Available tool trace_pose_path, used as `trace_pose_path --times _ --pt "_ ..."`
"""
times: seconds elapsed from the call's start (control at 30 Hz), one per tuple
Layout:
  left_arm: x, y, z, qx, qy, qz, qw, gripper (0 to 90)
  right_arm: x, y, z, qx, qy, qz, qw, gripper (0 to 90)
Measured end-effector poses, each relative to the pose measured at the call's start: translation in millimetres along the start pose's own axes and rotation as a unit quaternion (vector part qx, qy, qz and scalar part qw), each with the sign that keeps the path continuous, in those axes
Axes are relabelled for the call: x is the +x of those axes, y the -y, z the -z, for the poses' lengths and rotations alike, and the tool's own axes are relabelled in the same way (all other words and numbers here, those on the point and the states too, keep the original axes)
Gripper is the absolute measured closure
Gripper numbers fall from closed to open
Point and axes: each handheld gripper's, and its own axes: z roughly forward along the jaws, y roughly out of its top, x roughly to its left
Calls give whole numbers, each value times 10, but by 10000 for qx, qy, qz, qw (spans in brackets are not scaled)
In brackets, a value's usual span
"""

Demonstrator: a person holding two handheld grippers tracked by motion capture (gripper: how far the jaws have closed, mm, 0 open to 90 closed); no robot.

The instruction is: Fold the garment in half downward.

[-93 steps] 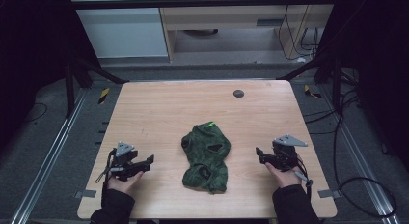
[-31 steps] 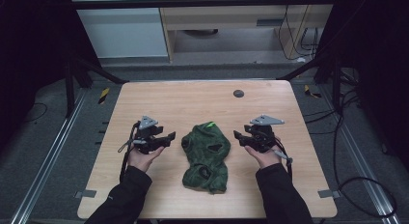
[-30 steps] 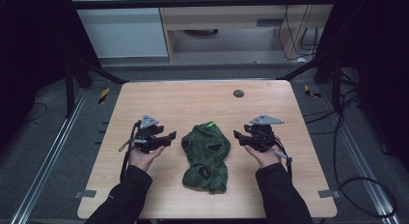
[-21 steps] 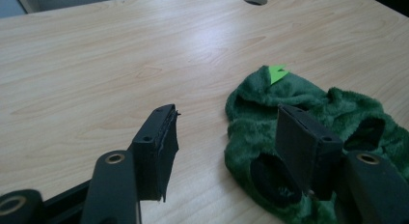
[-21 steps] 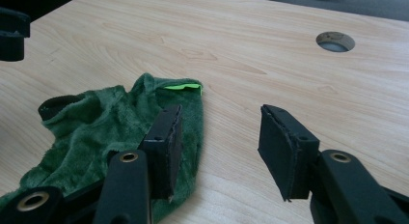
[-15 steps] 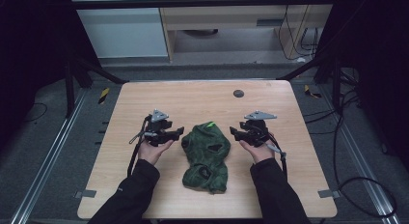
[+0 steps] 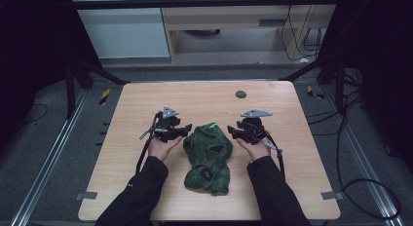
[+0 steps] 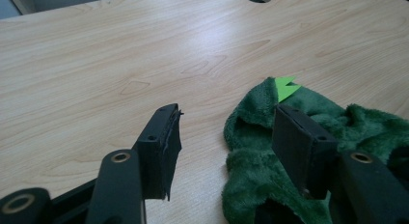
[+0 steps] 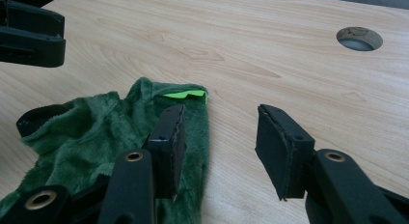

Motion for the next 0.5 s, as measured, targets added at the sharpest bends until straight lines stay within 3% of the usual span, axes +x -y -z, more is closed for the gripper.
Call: trace_pose_path --times 0.33,0.5 --pt "26 43 -163 190 46 28 9998 450 14 -21 -129 90 -39 14 10000 536" --pt "10 81 -225 368 140 -78 9992 456 35 8 -201 211 -68 39 9997 535"
